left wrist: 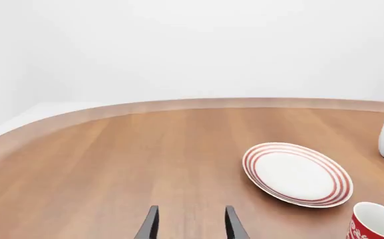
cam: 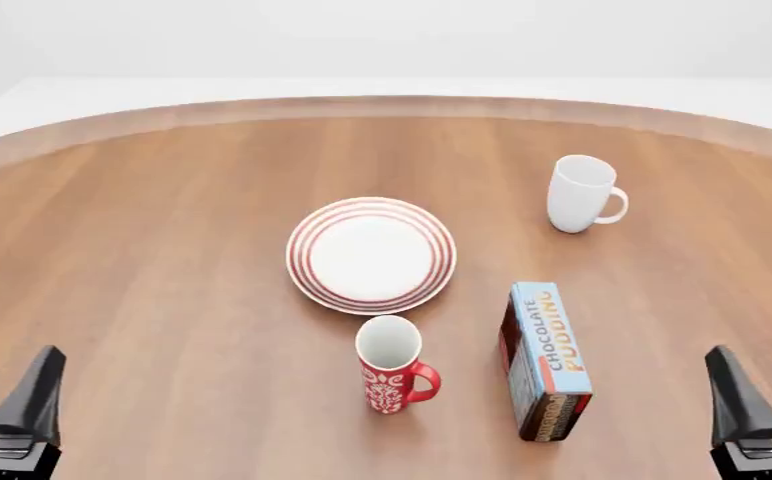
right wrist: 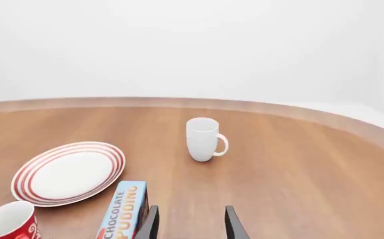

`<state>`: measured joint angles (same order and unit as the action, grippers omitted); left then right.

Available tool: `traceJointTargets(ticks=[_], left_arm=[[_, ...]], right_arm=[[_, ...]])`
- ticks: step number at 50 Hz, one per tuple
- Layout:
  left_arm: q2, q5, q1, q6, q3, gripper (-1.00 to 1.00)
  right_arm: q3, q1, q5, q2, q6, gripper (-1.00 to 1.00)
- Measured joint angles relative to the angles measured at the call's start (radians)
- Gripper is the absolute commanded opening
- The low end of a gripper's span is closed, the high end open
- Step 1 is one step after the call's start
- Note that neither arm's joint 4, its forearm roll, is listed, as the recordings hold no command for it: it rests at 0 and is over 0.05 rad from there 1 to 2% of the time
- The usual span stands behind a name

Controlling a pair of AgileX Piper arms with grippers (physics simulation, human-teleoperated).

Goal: Pick up the red mug and put it on the plate

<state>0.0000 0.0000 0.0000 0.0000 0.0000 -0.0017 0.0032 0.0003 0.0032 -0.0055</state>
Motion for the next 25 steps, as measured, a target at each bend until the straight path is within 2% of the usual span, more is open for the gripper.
traceJointTargets(ticks=[14,25], left_arm=[[0.000,0.000,0.000,0.000,0.000,1.00],[0.000,0.000,0.000,0.000,0.000,1.00]], right_arm=[[-0.020,0.009,0.009,0.001,-0.006,1.00],[-0.111,0.022,0.065,-0.001,-0.018,1.00]])
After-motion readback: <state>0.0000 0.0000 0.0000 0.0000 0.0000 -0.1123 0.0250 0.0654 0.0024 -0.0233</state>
